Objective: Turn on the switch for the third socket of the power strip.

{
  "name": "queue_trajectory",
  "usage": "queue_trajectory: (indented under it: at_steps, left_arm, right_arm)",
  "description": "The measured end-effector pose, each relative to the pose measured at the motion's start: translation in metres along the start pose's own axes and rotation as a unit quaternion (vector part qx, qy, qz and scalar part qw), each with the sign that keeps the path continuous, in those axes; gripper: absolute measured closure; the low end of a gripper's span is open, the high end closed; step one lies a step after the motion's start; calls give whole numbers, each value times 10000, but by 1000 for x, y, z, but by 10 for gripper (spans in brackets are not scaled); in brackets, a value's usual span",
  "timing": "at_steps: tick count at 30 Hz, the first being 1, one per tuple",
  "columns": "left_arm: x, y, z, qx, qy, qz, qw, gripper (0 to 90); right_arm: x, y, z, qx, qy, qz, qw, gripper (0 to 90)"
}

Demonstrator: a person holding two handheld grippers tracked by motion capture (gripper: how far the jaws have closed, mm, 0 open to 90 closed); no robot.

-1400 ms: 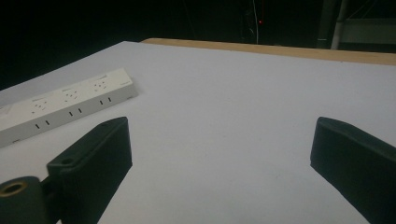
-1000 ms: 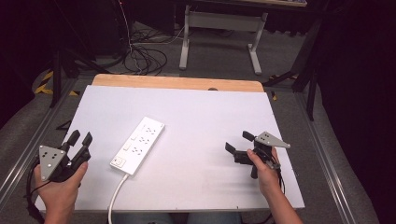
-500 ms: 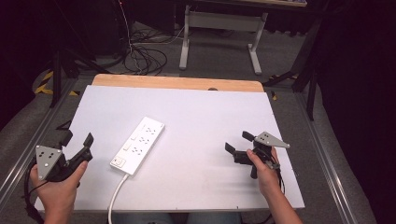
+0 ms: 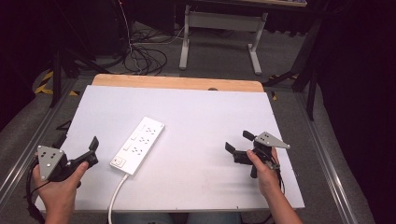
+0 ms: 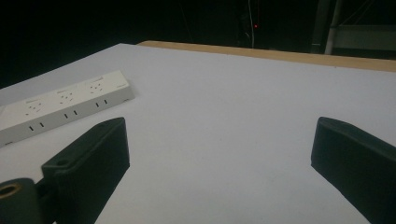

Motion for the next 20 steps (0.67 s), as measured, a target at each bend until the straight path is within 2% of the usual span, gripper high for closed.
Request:
queue_trajectory:
  at_steps: [4,20]
  left_arm:
    - [-1,-1,-1,-69,-38,-1,10000,23]
    - [-4,-4,0,7,-76,121,9999,0]
  right_arm:
    - [0,0,0,-10,10,20,10000,44]
    - [-2,-2,-2,-30,-94,97,9999,41]
Point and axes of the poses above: each handheld gripper's, and its own axes: x roughly backward along the jaws, y roughly out of its top, z roughly to its left, the point moved 5 cm from there along -x, roughly forward along the jaws, and after that the axes turned 11 degrees about -y, right-handed, at the moved point
